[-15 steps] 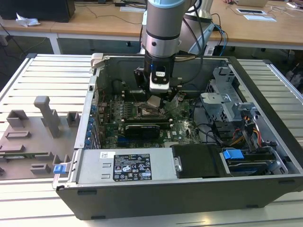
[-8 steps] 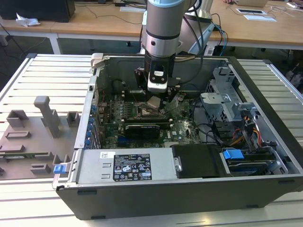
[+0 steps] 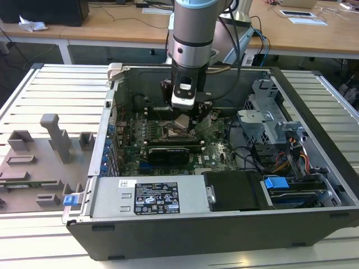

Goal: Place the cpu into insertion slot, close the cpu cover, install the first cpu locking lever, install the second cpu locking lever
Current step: 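Place the cpu into insertion slot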

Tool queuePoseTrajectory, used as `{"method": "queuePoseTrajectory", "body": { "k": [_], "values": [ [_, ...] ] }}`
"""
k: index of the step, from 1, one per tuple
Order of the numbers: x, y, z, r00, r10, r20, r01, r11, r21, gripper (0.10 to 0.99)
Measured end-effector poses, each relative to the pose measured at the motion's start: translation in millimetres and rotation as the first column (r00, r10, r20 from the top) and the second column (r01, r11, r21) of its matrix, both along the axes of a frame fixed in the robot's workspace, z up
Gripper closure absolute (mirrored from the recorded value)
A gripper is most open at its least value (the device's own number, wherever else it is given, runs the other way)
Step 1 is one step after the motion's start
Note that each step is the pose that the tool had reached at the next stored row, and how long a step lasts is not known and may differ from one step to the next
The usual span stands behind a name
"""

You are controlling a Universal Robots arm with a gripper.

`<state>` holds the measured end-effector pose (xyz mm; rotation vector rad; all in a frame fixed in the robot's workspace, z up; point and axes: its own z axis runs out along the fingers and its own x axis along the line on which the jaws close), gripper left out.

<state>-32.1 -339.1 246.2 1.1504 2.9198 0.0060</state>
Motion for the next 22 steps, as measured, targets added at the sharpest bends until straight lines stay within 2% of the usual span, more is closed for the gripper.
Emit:
{"method": "queuePoseTrajectory", "body": {
  "k": [8, 10, 22],
  "values": [
    [0.0, 0.0, -0.1, 0.9967, -0.081, 0.0, 0.081, 0.9967, -0.001, 0.541],
    [0.0, 0.0, -0.2, 0.9941, -0.109, 0.0001, 0.109, 0.9941, -0.001, 0.541],
    [0.0, 0.0, -0.2, 0.9813, -0.193, 0.0004, 0.193, 0.9813, -0.004, 0.541]
  ]
}}
